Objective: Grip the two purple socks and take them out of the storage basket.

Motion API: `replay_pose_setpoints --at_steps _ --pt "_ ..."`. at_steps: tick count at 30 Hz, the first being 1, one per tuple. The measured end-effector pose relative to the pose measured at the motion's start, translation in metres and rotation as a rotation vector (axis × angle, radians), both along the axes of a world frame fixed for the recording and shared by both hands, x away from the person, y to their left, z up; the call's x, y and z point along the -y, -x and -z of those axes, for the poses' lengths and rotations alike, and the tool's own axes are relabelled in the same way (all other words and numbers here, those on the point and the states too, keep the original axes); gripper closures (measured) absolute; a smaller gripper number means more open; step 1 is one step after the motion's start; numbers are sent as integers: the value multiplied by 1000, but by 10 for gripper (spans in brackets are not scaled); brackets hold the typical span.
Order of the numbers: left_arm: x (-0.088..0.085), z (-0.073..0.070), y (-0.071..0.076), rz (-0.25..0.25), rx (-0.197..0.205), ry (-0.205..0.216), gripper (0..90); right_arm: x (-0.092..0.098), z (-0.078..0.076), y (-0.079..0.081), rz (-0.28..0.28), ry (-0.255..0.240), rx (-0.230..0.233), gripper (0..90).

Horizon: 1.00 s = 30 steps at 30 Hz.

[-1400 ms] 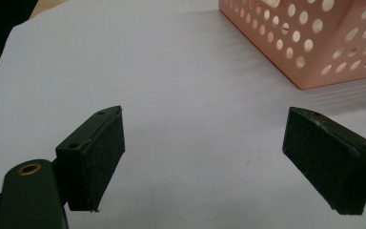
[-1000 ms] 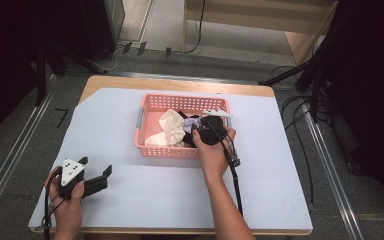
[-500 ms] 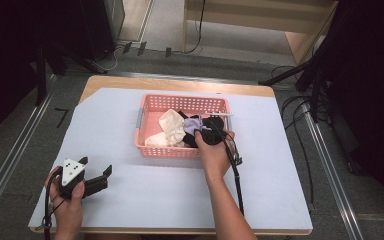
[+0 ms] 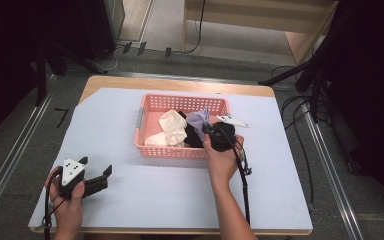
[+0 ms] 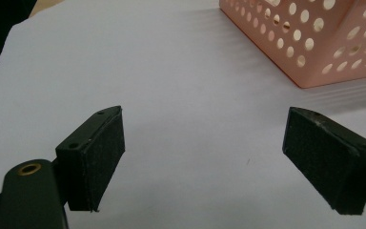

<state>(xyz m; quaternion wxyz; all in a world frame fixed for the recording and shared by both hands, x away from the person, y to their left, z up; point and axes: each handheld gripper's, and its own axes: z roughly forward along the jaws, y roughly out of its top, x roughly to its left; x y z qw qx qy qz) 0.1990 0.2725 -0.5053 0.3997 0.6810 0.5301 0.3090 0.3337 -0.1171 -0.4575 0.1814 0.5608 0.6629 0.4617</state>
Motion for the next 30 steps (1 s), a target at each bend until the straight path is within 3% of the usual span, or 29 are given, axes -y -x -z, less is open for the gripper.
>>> replay_pose_setpoints --at_steps 1,3,4,5,10,13,21,25,30 --pt "0 0 0 0 0 0 148 5 -4 4 -19 -22 61 856" --pt "0 0 0 0 0 0 148 6 -6 6 -23 -19 87 857" --pt "0 0 0 0 -1 -1 148 10 -10 10 -30 -27 144 856" --pt "0 0 0 -1 -4 -3 148 10 -10 10 -30 -27 144 856" --pt "0 0 0 -1 0 -1 148 22 -19 14 -20 -34 229 856" --pt "0 0 0 0 3 1 148 36 -24 17 16 -29 274 856" --pt "0 0 0 0 2 0 148 68 -23 22 94 -22 308 855" --pt "1 0 0 -3 5 -1 148 85 -18 24 146 -15 290 854" --pt "1 0 0 -2 5 -4 148 109 0 28 205 22 247 854"
